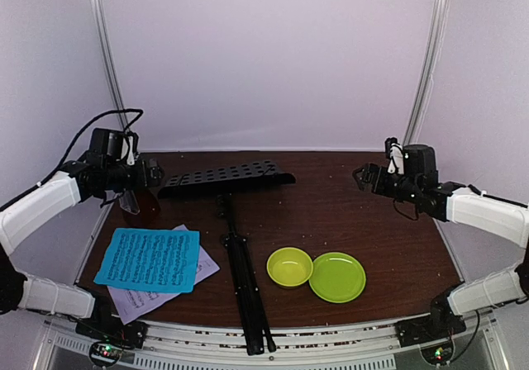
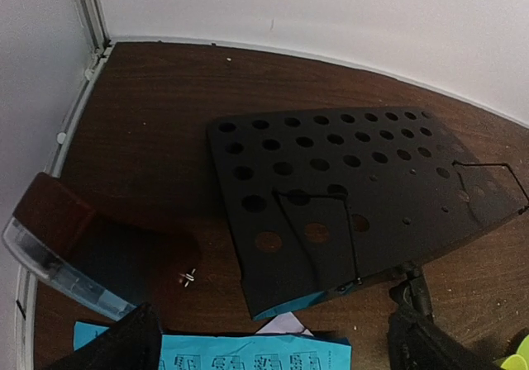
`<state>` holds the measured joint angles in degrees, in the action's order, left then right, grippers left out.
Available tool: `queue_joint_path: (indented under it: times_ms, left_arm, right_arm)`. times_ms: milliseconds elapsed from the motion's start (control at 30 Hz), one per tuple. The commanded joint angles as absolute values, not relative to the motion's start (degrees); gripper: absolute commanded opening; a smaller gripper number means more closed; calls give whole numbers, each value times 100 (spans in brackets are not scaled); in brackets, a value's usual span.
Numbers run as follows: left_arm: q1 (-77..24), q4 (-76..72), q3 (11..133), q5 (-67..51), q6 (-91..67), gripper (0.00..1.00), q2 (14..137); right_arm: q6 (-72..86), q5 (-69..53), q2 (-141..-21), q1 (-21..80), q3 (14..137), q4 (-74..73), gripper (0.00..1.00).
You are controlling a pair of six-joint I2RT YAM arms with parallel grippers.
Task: Set up the instrument practice props
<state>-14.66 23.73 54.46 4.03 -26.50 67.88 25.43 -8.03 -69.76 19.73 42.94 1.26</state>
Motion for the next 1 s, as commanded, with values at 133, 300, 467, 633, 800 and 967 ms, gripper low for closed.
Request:
queue_joint_path:
  times_ms: [133, 300, 467, 633, 800, 967]
  left_arm:
    - [-1660, 2088, 6396, -963, -1542, 98, 7647]
    - [-1694, 2542, 7507, -2214, -700, 98, 8426]
    - [-1749, 3471, 8783, -3211, 271, 98, 9343]
    - [-1841, 4304, 9794, -3804, 1044, 98, 10149]
    - [-2040, 4892, 10543, -3984, 1471, 98, 10954]
    - [-2121, 5139, 10852, -4183, 1693, 96, 11431]
  right_arm:
    - [2095, -1125, -7045, 2149, 4408, 688, 100]
    - [1978, -1440, -6843, 2154, 4305, 995, 100]
    - [1961, -1864, -6545, 2112, 4215, 1292, 100]
    - [1951, -1991, -6191, 2085, 4103, 1603, 100]
    - [1897, -1940, -5797, 2031, 3804, 2139, 100]
    - [1780, -2051, -5592, 2017, 3695, 2199, 100]
